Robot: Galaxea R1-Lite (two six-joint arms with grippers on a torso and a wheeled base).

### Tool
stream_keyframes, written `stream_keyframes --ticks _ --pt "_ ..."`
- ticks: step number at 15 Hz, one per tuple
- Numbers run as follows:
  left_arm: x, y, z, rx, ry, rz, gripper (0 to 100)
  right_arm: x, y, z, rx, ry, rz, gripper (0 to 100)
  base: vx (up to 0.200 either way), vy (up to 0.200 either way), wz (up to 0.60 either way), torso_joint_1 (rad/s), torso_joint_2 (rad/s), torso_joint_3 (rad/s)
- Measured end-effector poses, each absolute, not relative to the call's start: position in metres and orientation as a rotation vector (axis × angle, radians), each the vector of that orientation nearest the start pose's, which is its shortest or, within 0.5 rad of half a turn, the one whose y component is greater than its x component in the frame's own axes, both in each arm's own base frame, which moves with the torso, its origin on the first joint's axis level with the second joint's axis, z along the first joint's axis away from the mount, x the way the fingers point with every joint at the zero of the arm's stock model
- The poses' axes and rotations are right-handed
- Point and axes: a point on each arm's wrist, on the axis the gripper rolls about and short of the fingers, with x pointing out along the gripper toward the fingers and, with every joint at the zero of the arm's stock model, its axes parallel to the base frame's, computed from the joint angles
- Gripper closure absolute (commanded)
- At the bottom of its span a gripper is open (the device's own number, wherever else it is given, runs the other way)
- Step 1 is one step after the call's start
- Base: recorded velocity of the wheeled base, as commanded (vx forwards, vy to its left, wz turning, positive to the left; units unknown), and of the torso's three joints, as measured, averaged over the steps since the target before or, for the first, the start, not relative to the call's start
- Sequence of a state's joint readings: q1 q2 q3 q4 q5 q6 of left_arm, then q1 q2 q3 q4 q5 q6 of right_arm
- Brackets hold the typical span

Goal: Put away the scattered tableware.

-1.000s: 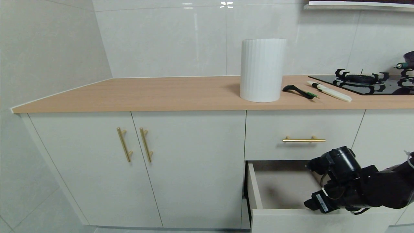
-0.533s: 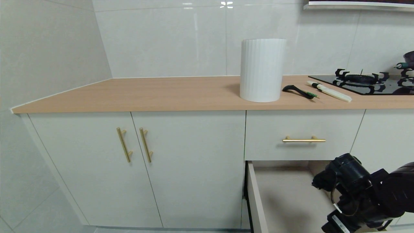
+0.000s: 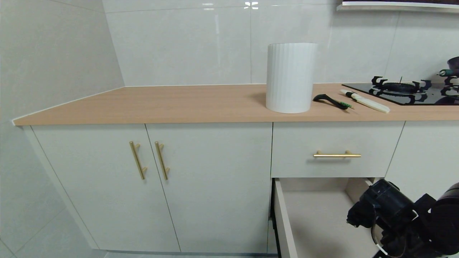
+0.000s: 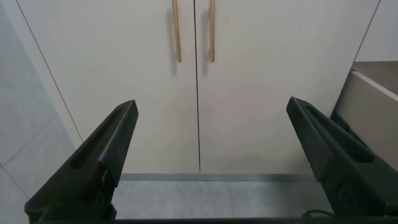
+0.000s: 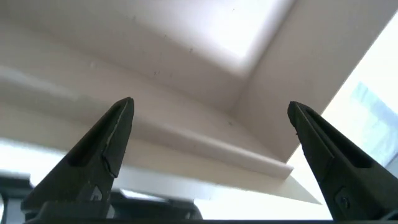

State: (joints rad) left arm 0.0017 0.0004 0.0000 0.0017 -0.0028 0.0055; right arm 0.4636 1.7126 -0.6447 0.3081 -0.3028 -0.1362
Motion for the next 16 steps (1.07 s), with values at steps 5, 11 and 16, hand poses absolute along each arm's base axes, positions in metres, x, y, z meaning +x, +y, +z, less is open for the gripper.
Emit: stream_keyframes --ticks 5,11,16 --pt "-0.023 0.0 0.075 0.006 0.002 -0.001 0 0.181 0.092 0.084 -0.688 1.324 0.265 0 0.0 0.0 0.0 0.0 0.0 0.0" --pt "-0.023 0.0 0.075 0.006 0.002 -0.001 0 0.215 0.094 0.122 -0.339 1.133 0.088 0 0.0 0.0 0.0 0.0 0.0 0.0" --pt "-0.023 0.0 0.075 0.006 0.002 -0.002 0 0.233 0.081 0.159 -0.137 0.83 0.089 0 0.0 0.0 0.0 0.0 0.0 0.0"
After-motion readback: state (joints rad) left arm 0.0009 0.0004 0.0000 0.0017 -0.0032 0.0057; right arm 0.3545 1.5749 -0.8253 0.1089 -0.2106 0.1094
